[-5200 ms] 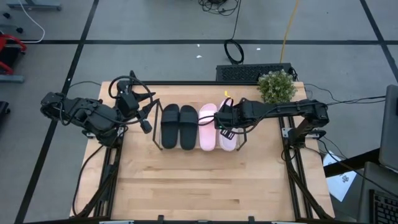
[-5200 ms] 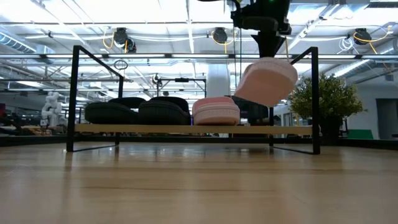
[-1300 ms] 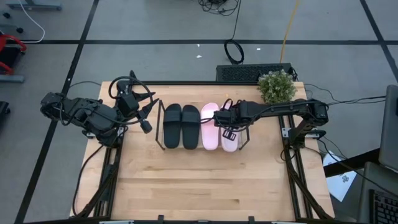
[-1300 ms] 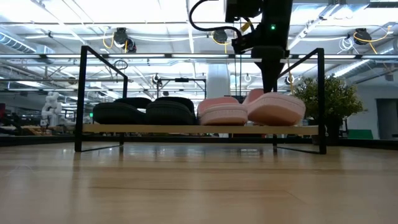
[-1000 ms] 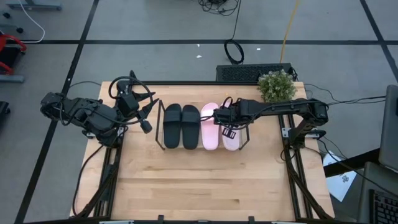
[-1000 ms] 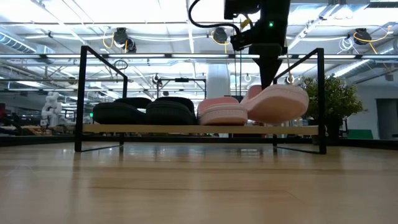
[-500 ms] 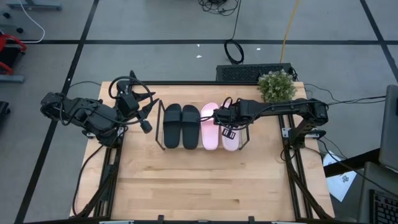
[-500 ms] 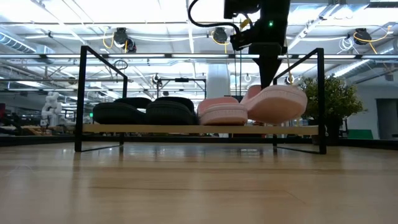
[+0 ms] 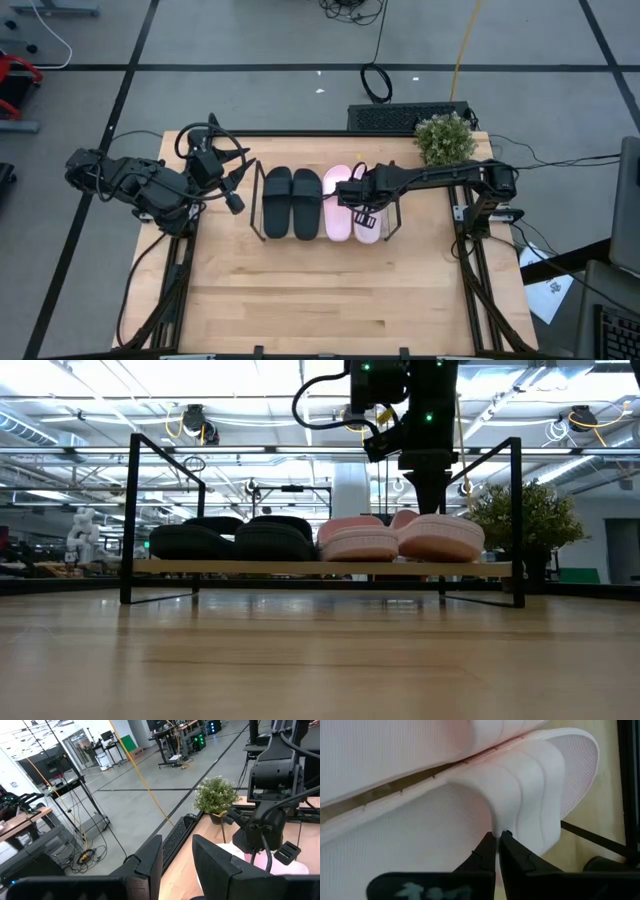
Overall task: Pick and place slides into the shelf
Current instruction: Put the pink slipper on the shelf, then return to Home Position
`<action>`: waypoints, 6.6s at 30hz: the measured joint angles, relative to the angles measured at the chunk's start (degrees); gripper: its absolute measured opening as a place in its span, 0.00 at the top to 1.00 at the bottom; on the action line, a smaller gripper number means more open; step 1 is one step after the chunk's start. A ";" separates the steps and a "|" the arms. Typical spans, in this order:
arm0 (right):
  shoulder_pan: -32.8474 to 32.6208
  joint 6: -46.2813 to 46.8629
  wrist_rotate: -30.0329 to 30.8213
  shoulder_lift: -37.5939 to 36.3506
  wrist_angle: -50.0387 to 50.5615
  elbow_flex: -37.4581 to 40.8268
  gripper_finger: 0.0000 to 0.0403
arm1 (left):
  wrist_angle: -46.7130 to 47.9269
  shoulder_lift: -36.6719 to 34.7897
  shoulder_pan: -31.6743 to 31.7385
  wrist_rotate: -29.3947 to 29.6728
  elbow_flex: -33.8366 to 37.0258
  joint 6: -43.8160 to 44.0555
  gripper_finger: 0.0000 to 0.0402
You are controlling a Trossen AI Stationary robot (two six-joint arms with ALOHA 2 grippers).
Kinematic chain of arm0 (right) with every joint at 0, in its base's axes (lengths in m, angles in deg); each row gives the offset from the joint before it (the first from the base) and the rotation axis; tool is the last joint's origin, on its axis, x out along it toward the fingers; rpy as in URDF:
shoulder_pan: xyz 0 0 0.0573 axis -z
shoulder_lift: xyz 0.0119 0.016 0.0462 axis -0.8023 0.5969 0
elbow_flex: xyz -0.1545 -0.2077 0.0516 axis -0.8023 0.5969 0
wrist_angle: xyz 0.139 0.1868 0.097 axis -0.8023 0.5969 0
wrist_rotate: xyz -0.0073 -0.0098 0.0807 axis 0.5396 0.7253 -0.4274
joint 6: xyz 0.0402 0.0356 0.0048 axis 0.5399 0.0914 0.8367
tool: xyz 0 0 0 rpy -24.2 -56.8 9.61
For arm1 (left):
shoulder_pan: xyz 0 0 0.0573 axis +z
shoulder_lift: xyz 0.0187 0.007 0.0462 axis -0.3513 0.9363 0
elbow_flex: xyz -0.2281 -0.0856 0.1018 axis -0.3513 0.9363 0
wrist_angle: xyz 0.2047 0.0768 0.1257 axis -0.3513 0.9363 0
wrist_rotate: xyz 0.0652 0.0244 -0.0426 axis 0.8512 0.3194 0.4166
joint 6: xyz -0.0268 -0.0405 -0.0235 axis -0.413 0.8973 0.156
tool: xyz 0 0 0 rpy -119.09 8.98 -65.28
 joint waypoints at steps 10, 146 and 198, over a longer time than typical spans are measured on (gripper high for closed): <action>-0.01 -1.63 1.77 -0.22 2.96 -3.26 1.00 | 0.01 0.00 0.00 0.00 0.00 -0.82 0.72; -24.37 7.21 -21.25 -94.96 -68.40 58.45 0.71 | -31.35 -62.95 -10.84 -50.02 62.75 8.99 0.72; -24.37 2.81 -29.96 -101.28 -77.04 83.01 0.71 | -40.87 -60.51 -14.12 -54.13 82.75 11.00 0.72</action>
